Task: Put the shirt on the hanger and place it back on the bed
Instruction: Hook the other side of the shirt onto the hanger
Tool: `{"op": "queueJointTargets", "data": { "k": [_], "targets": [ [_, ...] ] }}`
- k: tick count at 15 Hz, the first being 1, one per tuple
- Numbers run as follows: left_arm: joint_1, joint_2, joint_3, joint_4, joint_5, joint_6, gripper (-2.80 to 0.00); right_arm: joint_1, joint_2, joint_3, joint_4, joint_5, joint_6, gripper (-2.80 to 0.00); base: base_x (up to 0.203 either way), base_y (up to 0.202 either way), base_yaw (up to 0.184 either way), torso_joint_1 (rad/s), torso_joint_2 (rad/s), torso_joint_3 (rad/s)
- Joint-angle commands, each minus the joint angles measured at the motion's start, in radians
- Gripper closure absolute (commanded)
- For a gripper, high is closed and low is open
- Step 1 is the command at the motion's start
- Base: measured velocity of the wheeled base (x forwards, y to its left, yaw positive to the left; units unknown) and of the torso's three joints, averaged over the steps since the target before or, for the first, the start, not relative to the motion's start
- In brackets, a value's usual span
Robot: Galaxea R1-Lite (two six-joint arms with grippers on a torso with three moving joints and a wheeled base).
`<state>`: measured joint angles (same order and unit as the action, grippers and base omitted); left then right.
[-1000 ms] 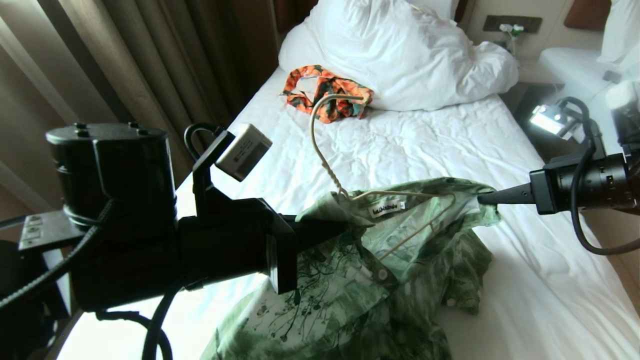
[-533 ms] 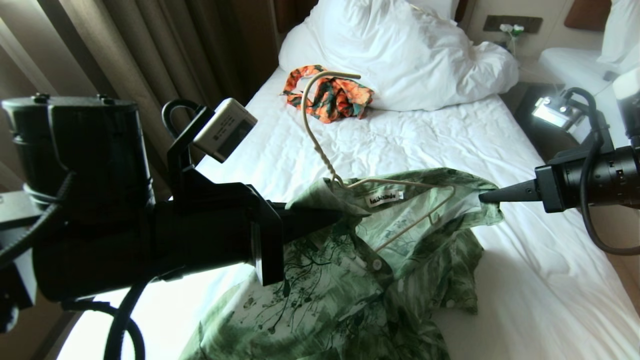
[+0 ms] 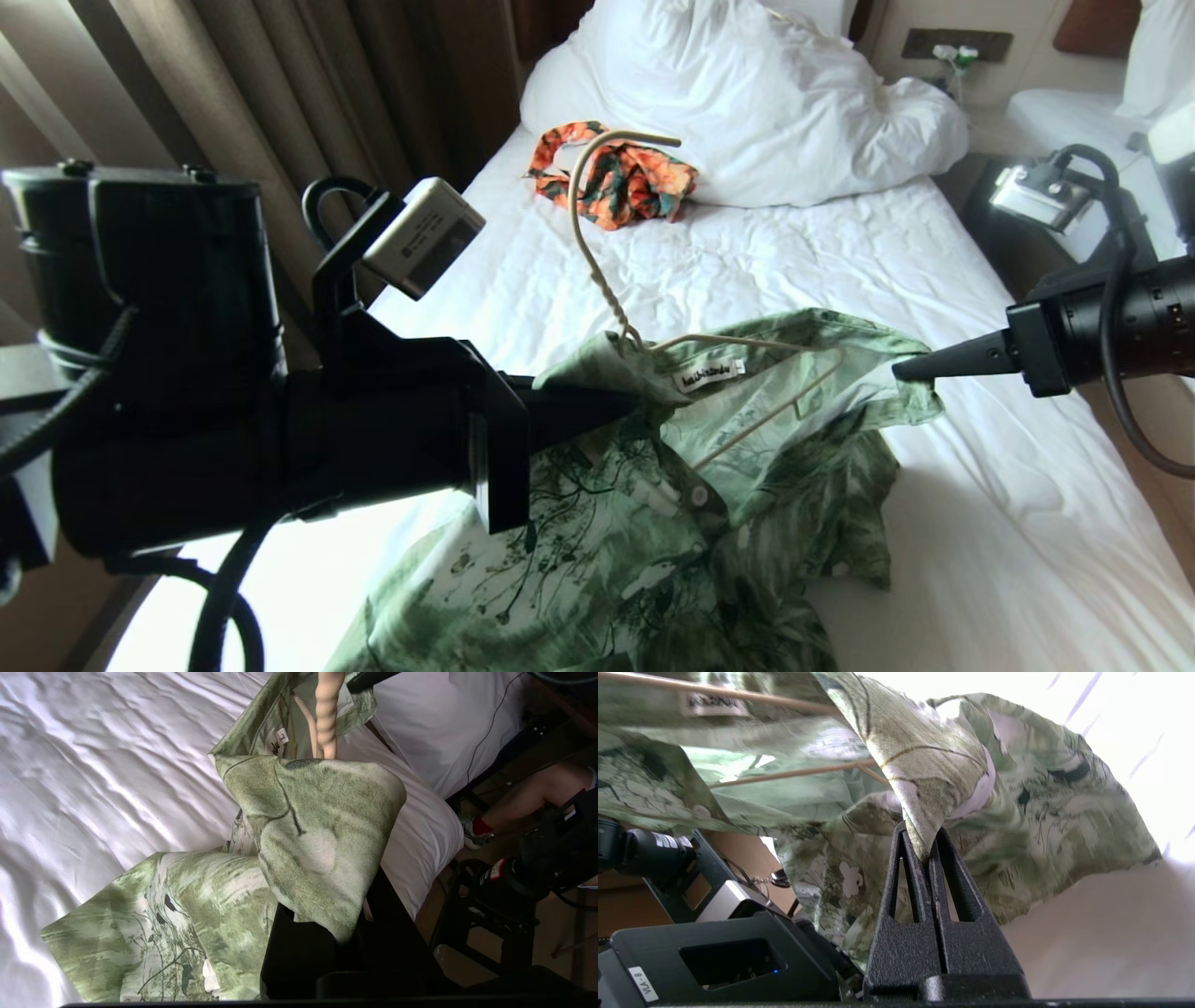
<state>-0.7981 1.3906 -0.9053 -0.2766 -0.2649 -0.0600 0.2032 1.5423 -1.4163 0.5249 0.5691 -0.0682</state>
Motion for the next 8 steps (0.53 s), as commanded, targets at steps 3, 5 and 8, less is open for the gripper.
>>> {"op": "queueJointTargets", "data": {
  "k": [3,5,8],
  "targets": [
    [-0.013,0.005,0.037,-0.005,-0.005,-0.004,0.00,0.042,0.012,-0.064,-0.005,0.005,0.046,0.00,0.000,0.000,0.000,0.000,0.00,0.000],
    [-0.015,0.020,0.064,-0.038,-0.007,-0.009,0.00,0.053,0.021,-0.081,-0.006,0.005,0.045,0.00,0.000,0.000,0.000,0.000,0.00,0.000],
    [-0.013,0.088,0.105,-0.222,-0.006,-0.019,0.00,0.091,0.016,-0.099,-0.005,0.005,0.047,0.00,0.000,0.000,0.000,0.000,0.00,0.000]
  ]
}}
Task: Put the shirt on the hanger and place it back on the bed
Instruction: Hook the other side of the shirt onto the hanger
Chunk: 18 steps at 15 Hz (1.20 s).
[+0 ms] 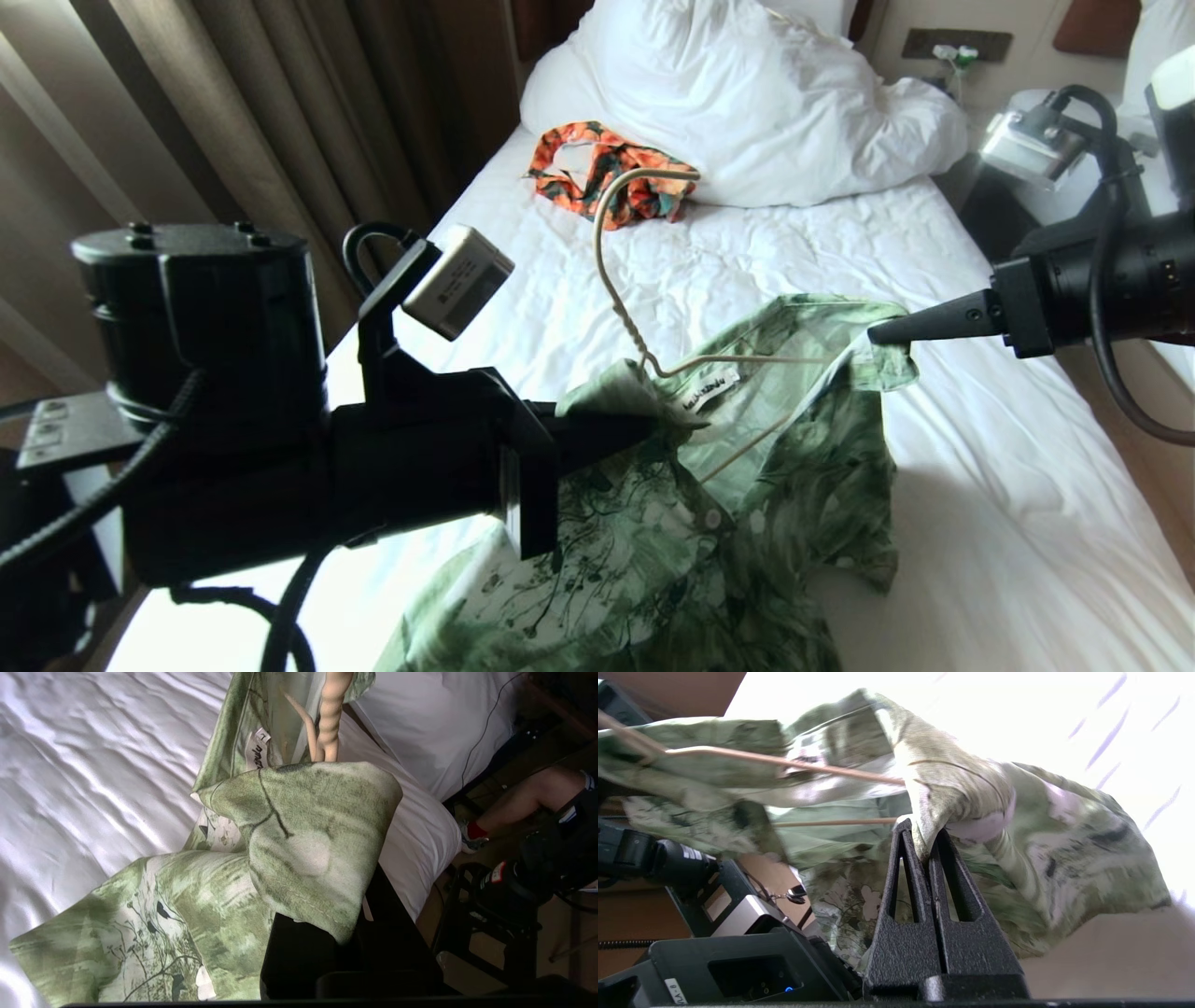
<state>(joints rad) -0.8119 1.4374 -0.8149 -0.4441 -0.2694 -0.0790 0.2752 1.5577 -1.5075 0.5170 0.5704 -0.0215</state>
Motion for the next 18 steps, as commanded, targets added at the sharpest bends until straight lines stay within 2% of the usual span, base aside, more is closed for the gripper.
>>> {"op": "queueJointTargets", "data": {
  "k": [1,5,12,15,18],
  "targets": [
    [0.000,0.072,0.033,-0.139,-0.001,-0.009,0.00,0.032,-0.007,-0.012,0.003,0.003,0.000,0.00,0.000,0.000,0.000,0.000,0.00,0.000],
    [-0.034,0.174,0.074,-0.328,0.016,-0.066,0.00,0.080,-0.035,-0.055,0.001,0.003,0.003,0.00,0.000,0.000,0.000,0.000,0.00,0.000],
    [-0.092,0.290,0.053,-0.565,0.069,-0.071,0.00,0.183,-0.075,-0.114,0.009,-0.005,0.002,0.00,0.000,0.000,0.000,0.000,0.00,0.000],
    [-0.115,0.316,-0.010,-0.609,0.145,-0.069,0.00,0.237,-0.111,-0.124,0.089,-0.010,0.004,0.00,0.000,0.000,0.000,0.000,0.00,0.000],
    [-0.118,0.313,-0.053,-0.610,0.162,-0.070,0.00,0.255,-0.138,-0.125,0.117,-0.017,0.003,0.00,0.000,0.000,0.000,0.000,0.00,0.000]
  ]
}}
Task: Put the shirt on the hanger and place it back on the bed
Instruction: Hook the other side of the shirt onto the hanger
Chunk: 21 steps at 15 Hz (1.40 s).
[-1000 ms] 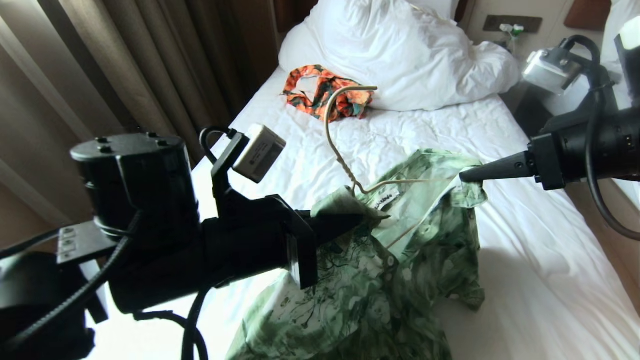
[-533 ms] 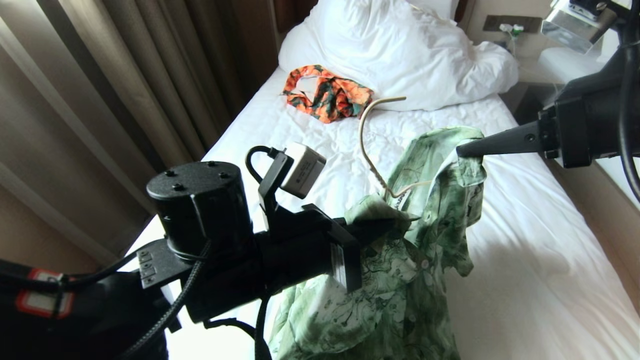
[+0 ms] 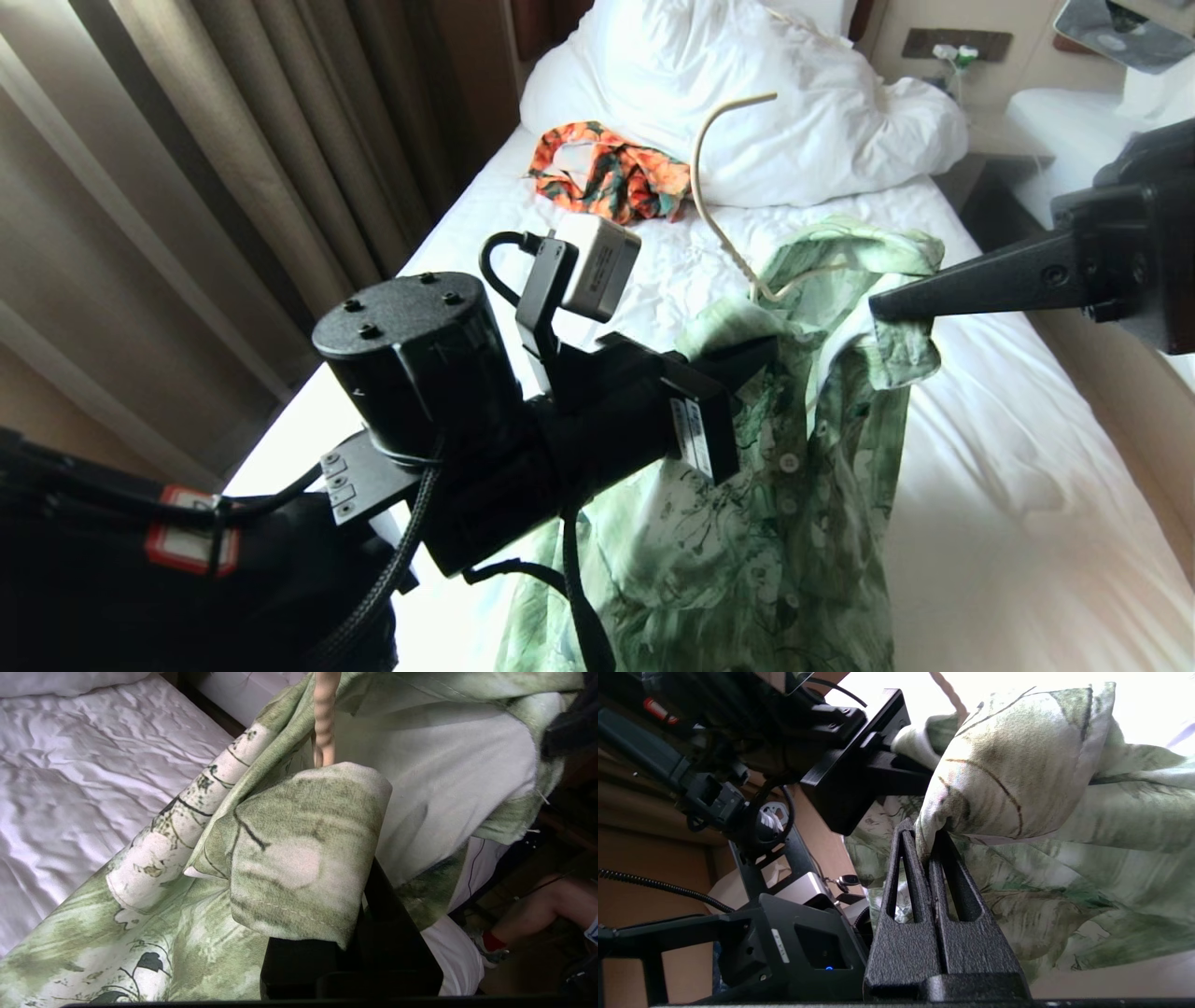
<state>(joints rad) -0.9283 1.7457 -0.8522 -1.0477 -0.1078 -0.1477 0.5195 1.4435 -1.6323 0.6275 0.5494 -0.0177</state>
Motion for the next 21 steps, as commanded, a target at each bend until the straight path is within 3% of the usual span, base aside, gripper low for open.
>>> {"op": "queueJointTargets", "data": {
  "k": [1,10,11,18,21],
  "targets": [
    [-0.001,0.001,-0.032,-0.006,0.014,-0.001,0.00,0.016,-0.038,0.000,0.014,0.004,-0.001,0.00,0.000,0.000,0.000,0.000,0.00,0.000],
    [-0.029,-0.064,-0.089,0.000,0.080,0.000,0.00,0.016,-0.057,-0.001,0.022,-0.007,-0.008,0.00,0.000,0.000,0.000,0.000,0.00,0.000],
    [-0.030,-0.072,-0.093,0.000,0.080,0.000,0.00,0.017,-0.057,-0.001,0.012,-0.014,-0.007,-2.80,0.000,0.000,0.000,0.000,0.00,0.000],
    [-0.030,-0.121,-0.093,0.001,0.082,-0.002,0.00,0.016,-0.098,-0.017,0.017,-0.026,0.007,-2.80,0.000,0.000,0.000,0.000,0.00,0.000],
    [-0.038,-0.120,-0.093,0.012,0.082,-0.003,0.00,0.016,-0.094,-0.153,0.023,-0.050,0.082,-2.80,0.000,0.000,0.000,0.000,0.00,0.000]
  ]
}}
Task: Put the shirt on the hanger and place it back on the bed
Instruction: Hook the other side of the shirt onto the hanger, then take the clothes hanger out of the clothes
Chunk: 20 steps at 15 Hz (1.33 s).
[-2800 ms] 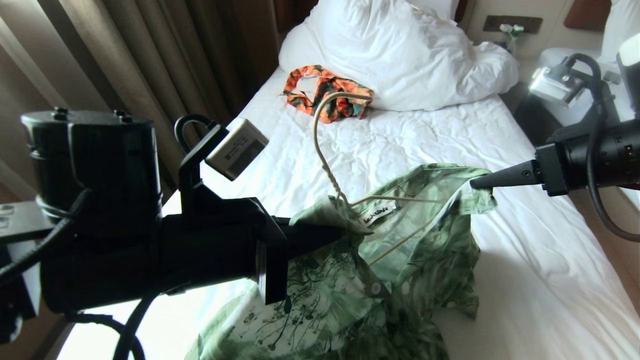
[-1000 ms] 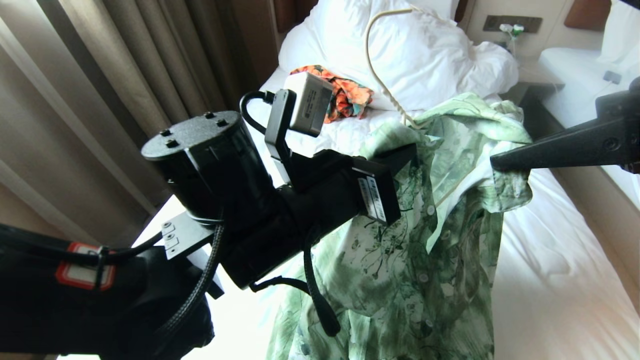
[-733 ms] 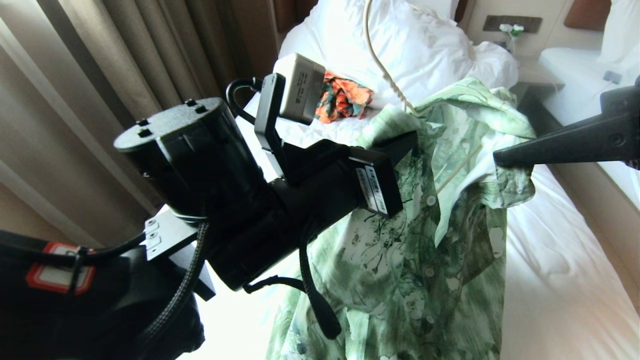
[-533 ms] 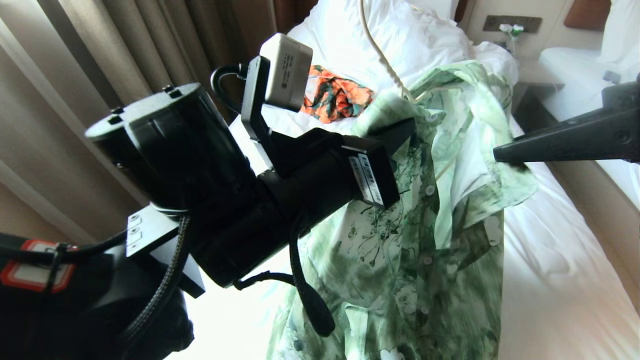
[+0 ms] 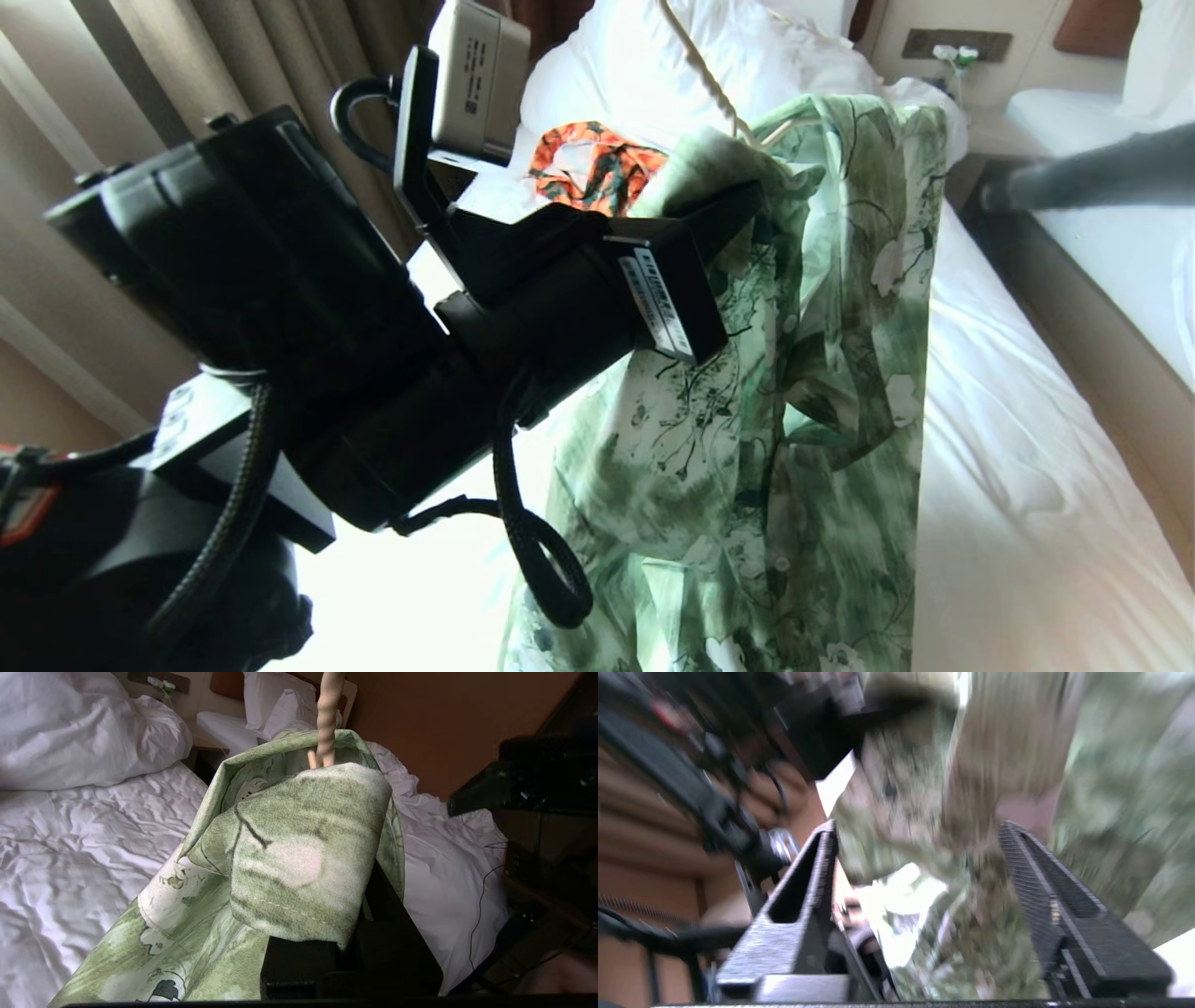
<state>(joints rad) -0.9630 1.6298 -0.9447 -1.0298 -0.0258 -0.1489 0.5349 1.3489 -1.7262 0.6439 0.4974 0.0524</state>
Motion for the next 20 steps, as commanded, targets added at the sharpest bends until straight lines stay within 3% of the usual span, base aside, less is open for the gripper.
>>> {"op": "queueJointTargets", "data": {
  "k": [1,5,8,13,14,15,20],
  "targets": [
    [-0.008,-0.002,-0.002,-0.003,0.000,-0.001,0.00,0.001,0.005,-0.103,0.022,0.000,0.018,0.00,0.000,0.000,0.000,0.000,0.00,0.000],
    [-0.013,0.005,-0.018,0.029,-0.002,-0.011,0.00,0.006,0.049,-0.231,0.094,-0.005,0.009,0.00,0.000,0.000,0.000,0.000,0.00,0.000],
    [-0.017,0.017,-0.031,0.035,-0.003,-0.015,0.00,0.050,0.081,-0.239,0.092,-0.026,-0.091,0.00,0.000,0.000,0.000,0.000,0.00,0.000],
    [-0.031,0.045,-0.059,0.036,-0.003,-0.015,0.00,0.255,0.152,-0.246,0.025,-0.341,-0.269,0.00,0.000,0.000,0.000,0.000,0.00,0.000],
    [-0.033,0.047,-0.060,0.036,-0.003,-0.015,0.00,0.276,0.160,-0.246,0.015,-0.390,-0.302,-2.58,0.000,0.000,0.000,0.000,0.00,0.000],
    [-0.034,0.050,-0.060,0.036,-0.003,-0.015,0.00,0.281,0.163,-0.246,0.011,-0.417,-0.321,-2.80,0.000,0.000,0.000,0.000,0.00,0.000],
    [-0.037,0.051,-0.069,0.036,-0.003,-0.015,0.00,0.289,0.170,-0.246,0.000,-0.470,-0.372,-2.80,0.000,0.000,0.000,0.000,0.00,0.000]
  ]
}}
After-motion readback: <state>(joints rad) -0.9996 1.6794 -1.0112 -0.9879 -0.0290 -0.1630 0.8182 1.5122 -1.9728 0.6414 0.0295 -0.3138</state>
